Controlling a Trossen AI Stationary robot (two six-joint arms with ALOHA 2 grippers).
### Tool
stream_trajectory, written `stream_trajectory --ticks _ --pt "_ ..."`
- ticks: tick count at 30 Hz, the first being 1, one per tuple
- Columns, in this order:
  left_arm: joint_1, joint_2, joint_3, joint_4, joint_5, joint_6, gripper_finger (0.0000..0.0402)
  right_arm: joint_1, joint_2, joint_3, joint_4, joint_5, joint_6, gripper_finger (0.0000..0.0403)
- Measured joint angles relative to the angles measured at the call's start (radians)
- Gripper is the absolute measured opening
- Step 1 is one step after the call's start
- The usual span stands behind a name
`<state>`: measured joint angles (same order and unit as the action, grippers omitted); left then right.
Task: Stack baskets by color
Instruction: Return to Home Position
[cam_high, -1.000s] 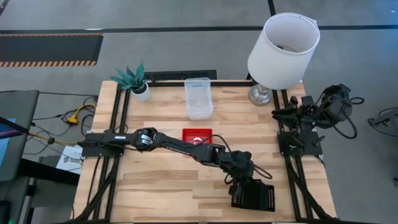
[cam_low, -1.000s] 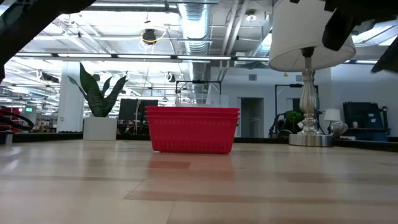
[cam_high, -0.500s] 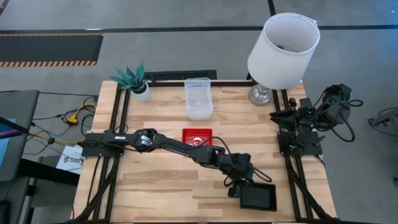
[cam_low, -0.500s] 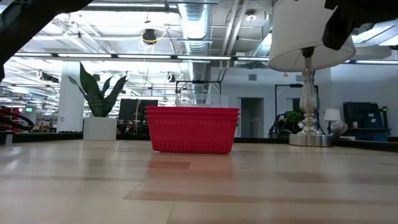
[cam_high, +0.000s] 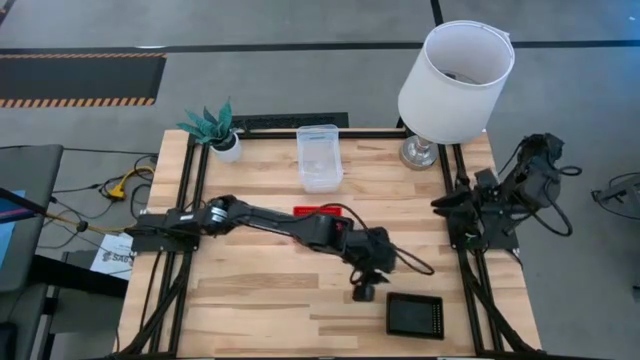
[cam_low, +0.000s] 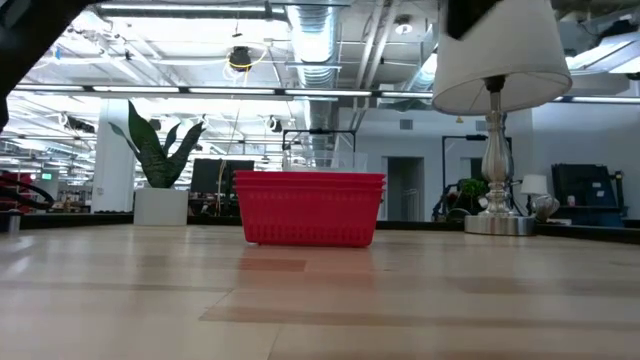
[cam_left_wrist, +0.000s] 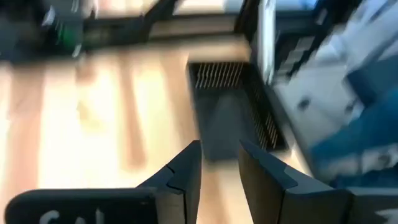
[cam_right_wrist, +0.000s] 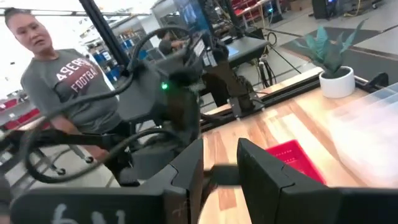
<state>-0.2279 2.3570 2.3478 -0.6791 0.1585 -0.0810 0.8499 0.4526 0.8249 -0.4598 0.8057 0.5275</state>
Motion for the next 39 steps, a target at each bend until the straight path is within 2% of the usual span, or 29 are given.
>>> stream_trajectory --ticks 4,9,12,16,20,24,28,31,33,39 --pt "-0.003 -0.069 -0.003 -0.219 -0.097 0.073 0.0091 0.006 0.063 0.000 0.021 0.003 -0.001 0.0118" --pt "-0.013 -0.197 -0.034 -0.338 -0.212 0.095 0.0091 0.005 0.165 0.000 0.071 0.004 0.001 0.0118" --pt "-0.013 -0.270 -0.114 -0.365 -0.236 0.080 0.0091 0.005 0.224 0.000 0.104 0.009 0.003 0.0118" --pt "-0.026 -0.438 -0.294 -0.331 -0.277 0.042 0.0091 0.005 0.314 0.000 0.165 0.043 0.003 0.0118" --pt "-0.051 -0.634 -0.585 -0.162 -0.283 -0.013 0.0090 -0.004 0.404 0.000 0.232 0.075 -0.001 0.0118" --pt "-0.076 -0.863 -0.925 0.179 -0.287 -0.090 0.0090 -0.047 0.478 0.000 0.293 0.059 0.027 0.0118" --pt "-0.088 -1.051 -1.252 0.550 -0.315 -0.178 0.0090 -0.131 0.529 0.000 0.344 -0.090 0.022 0.0113" --pt "-0.086 -1.177 -1.436 0.759 -0.367 -0.232 0.0090 -0.227 0.554 0.000 0.388 -0.212 -0.019 0.0099" --pt "-0.083 -1.250 -1.526 0.821 -0.397 -0.265 0.0091 -0.297 0.561 0.000 0.432 -0.294 -0.073 0.0087" --pt "-0.084 -1.426 -1.665 0.787 -0.461 -0.341 0.0091 -0.489 0.548 0.000 0.497 -0.494 -0.209 0.0047"
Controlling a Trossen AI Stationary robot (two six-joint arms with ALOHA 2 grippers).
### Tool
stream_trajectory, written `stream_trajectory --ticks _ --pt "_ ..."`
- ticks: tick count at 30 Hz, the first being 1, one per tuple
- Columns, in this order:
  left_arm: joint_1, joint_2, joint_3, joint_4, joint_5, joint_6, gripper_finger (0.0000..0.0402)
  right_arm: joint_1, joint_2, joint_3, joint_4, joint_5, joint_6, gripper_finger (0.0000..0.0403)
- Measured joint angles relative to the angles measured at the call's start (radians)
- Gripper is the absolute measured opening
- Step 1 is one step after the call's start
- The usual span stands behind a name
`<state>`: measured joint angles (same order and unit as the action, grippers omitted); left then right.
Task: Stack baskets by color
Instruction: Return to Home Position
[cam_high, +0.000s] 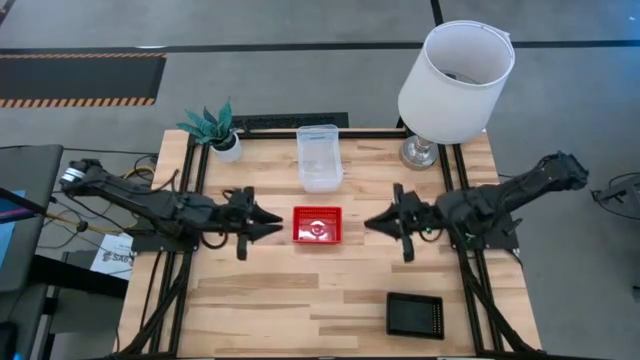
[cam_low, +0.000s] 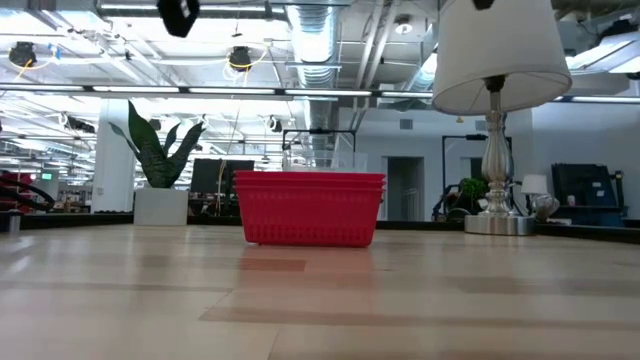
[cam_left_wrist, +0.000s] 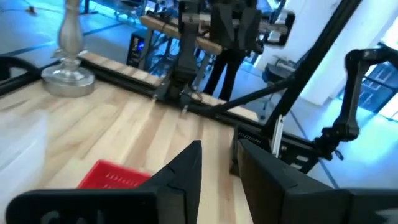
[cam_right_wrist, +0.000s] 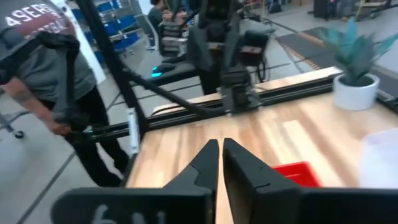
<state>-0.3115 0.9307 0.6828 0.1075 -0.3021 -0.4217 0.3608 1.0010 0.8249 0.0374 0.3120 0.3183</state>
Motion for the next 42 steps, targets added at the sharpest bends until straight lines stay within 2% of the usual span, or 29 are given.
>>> stream_trajectory --ticks 4,6,11,16,18,21,27,31,37,42 --pt "0.000 -0.070 -0.013 -0.053 -0.024 -0.002 0.0091 -0.120 -0.024 -0.009 -0.008 -0.107 -0.046 0.0020" --pt "-0.001 -0.102 -0.012 -0.062 -0.069 -0.001 0.0089 -0.183 -0.041 -0.042 0.014 -0.177 -0.065 0.0008" --pt "0.000 -0.178 -0.012 -0.239 -0.163 0.158 0.0071 -0.353 -0.067 -0.167 0.060 -0.342 -0.060 0.0015" --pt "0.036 -0.241 -0.015 -0.313 -0.119 0.243 0.0044 -0.488 -0.096 -0.289 0.227 -0.549 -0.031 0.0019" --pt "0.072 -0.280 -0.027 -0.323 -0.105 0.253 0.0028 -0.530 -0.111 -0.322 0.264 -0.595 -0.045 0.0015" --pt "0.145 -0.361 -0.081 -0.314 -0.085 0.253 0.0006 -0.593 -0.137 -0.361 0.300 -0.605 -0.054 0.0007" --pt "0.284 -0.561 -0.236 -0.242 0.059 0.252 0.0001 -0.658 -0.173 -0.370 0.303 -0.603 -0.107 0.0008" --pt "0.346 -0.659 -0.330 -0.215 0.123 0.253 0.0001 -0.684 -0.159 -0.369 0.292 -0.543 -0.143 0.0014" --pt "0.387 -0.732 -0.433 -0.202 0.186 0.223 0.0000 -0.661 -0.148 -0.369 0.311 -0.515 -0.180 0.0005" --pt "0.387 -0.744 -0.534 -0.044 0.188 0.184 0.0000 -0.625 -0.206 -0.394 0.333 -0.474 -0.241 0.0007"
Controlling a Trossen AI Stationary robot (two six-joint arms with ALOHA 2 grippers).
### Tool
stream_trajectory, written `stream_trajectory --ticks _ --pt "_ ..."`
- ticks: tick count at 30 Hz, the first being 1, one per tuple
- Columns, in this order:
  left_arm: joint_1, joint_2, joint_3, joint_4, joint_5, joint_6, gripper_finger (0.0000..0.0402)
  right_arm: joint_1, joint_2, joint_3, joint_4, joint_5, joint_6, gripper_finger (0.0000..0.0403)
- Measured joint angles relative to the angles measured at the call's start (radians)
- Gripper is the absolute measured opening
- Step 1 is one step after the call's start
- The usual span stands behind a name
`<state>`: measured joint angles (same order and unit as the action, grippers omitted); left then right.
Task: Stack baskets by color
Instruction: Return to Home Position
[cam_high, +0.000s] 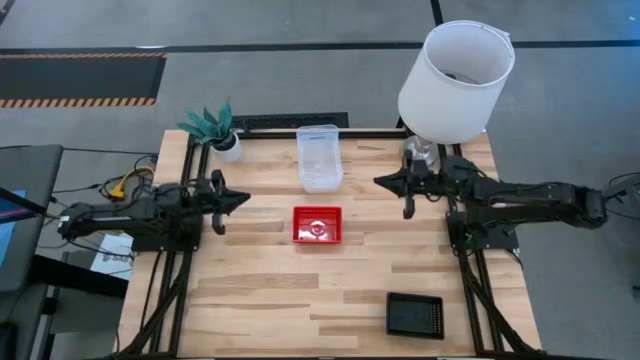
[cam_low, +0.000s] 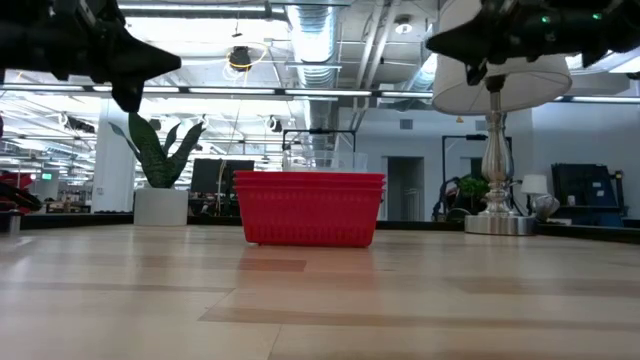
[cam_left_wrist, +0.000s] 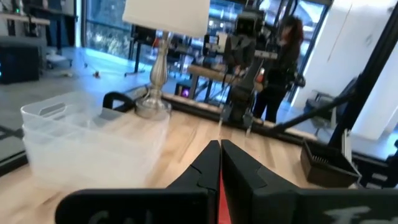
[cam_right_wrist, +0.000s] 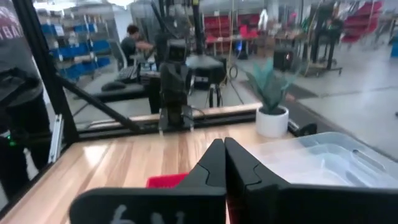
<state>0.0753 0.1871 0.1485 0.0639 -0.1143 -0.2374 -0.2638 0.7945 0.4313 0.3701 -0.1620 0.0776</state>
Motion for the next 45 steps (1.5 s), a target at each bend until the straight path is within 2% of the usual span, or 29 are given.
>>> stream_trajectory --ticks 3,6,11,14,19,24,32,36,45 --pt "0.000 0.002 -0.040 0.077 -0.001 0.001 0.0000 0.003 -0.049 -0.089 0.085 0.010 0.003 0.0008" --pt "0.000 0.001 -0.075 0.122 0.003 -0.017 0.0000 -0.009 -0.078 -0.203 0.250 0.009 0.058 0.0003" --pt "0.000 0.002 -0.106 0.120 0.005 -0.028 0.0000 -0.030 -0.122 -0.358 0.446 0.009 0.146 0.0004" --pt "0.000 0.001 -0.117 0.117 0.008 -0.028 0.0000 -0.034 -0.157 -0.417 0.482 0.009 0.151 0.0002" --pt "0.003 0.002 -0.120 0.065 0.023 -0.055 0.0000 -0.034 -0.252 -0.423 0.353 0.003 0.157 0.0002" --pt "0.006 -0.011 -0.120 0.049 0.020 -0.064 0.0000 -0.035 -0.394 -0.423 0.149 0.008 0.121 0.0002" --pt "0.006 -0.150 -0.119 -0.072 -0.005 -0.074 0.0000 -0.047 -0.677 -0.424 -0.185 0.039 0.108 0.0001" --pt "0.006 -0.187 -0.117 -0.071 -0.013 -0.070 0.0000 -0.047 -0.793 -0.424 -0.326 0.094 0.115 0.0001" --pt "0.006 -0.162 -0.117 -0.076 -0.019 -0.082 0.0000 -0.044 -0.707 -0.424 -0.353 0.148 0.101 0.0001"
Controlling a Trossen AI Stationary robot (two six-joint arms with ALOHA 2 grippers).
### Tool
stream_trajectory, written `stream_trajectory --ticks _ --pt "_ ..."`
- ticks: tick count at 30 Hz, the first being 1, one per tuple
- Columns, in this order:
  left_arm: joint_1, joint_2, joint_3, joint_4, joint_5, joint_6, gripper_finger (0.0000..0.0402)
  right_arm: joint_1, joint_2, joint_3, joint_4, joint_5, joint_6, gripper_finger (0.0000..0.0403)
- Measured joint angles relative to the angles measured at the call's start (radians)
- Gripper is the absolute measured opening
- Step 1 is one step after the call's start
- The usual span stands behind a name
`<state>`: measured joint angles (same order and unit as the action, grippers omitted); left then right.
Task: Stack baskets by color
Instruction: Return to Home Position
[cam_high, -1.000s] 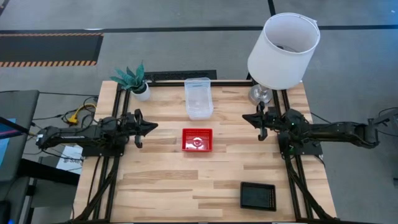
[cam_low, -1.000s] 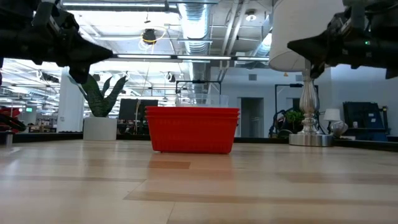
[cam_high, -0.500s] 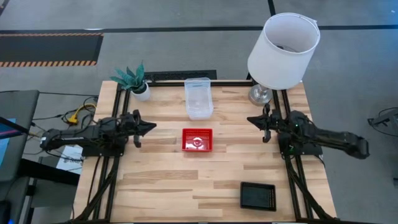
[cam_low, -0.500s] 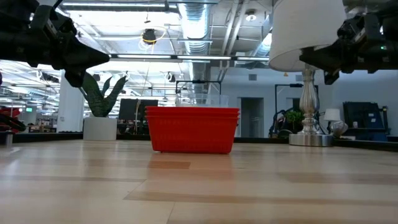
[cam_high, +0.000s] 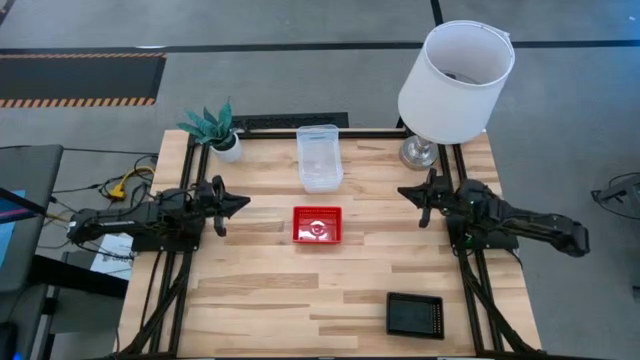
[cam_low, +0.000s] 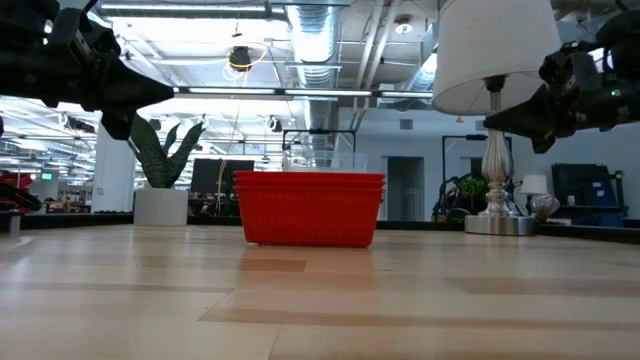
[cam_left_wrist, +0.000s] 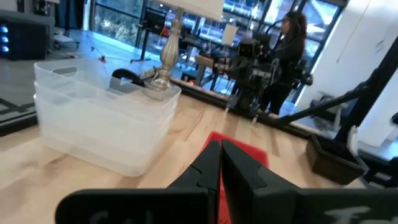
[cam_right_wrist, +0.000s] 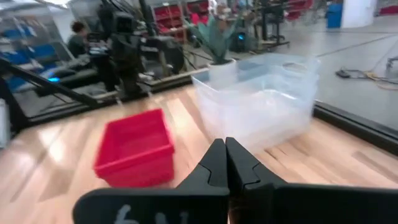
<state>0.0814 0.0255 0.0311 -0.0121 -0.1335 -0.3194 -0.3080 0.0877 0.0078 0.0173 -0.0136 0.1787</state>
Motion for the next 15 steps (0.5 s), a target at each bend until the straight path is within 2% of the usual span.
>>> stream_trajectory --ticks 11,15 --pt "0.000 0.001 0.000 0.001 -0.012 0.037 0.0000 0.000 0.041 0.001 -0.010 0.016 -0.022 0.0014" --pt "0.000 0.001 0.000 0.001 -0.012 0.151 0.0000 0.000 0.042 0.007 -0.015 0.016 -0.022 0.0025"
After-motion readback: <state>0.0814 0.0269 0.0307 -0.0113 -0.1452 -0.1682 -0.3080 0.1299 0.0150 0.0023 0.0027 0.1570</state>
